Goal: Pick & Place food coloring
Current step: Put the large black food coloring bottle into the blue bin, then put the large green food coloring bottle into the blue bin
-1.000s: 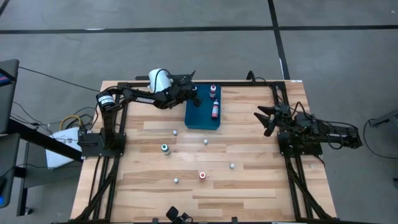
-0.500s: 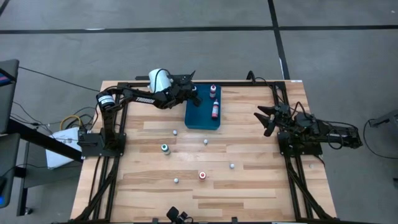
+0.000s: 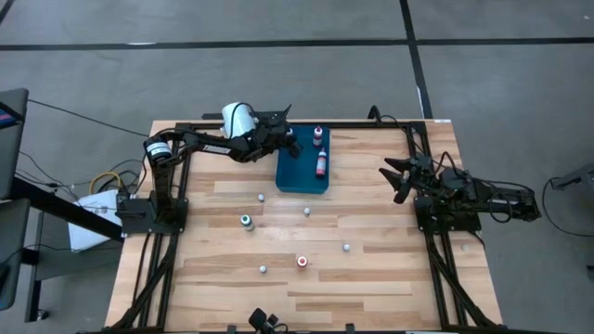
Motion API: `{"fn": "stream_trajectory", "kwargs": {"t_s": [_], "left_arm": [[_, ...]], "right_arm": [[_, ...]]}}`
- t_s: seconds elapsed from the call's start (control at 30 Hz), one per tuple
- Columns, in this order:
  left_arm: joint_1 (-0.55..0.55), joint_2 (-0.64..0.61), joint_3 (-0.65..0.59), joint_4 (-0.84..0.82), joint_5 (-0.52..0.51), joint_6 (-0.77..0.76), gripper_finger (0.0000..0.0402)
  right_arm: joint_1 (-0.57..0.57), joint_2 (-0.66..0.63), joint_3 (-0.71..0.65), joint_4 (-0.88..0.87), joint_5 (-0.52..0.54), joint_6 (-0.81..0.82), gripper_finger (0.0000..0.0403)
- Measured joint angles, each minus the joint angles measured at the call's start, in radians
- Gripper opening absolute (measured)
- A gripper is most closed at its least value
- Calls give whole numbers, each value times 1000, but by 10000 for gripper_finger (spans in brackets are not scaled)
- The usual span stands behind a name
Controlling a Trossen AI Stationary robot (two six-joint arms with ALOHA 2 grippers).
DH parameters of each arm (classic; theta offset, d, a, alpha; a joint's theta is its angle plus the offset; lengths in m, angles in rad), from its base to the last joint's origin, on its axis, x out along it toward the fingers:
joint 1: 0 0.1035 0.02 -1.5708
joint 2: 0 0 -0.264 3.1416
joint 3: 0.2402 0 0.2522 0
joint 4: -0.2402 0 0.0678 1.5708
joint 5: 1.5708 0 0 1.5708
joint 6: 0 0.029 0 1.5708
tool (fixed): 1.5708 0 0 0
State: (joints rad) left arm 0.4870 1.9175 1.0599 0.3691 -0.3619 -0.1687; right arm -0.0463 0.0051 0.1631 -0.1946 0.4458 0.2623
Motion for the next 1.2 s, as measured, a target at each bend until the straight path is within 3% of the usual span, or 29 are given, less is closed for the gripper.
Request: {"fn": "stream_trajectory", "kwargs": {"t_s": [0.27,0.63,1.2], "left_arm": [[0,0,0,0,13,-1,255],[-11,-12,51,-32,53,-4,259],[-58,-279,137,-362,51,-14,258]], "right_arm": [[0,0,0,-8,0,0,207],[0,0,0,-8,0,0,207],[0,0,0,-7,0,0,207]]}}
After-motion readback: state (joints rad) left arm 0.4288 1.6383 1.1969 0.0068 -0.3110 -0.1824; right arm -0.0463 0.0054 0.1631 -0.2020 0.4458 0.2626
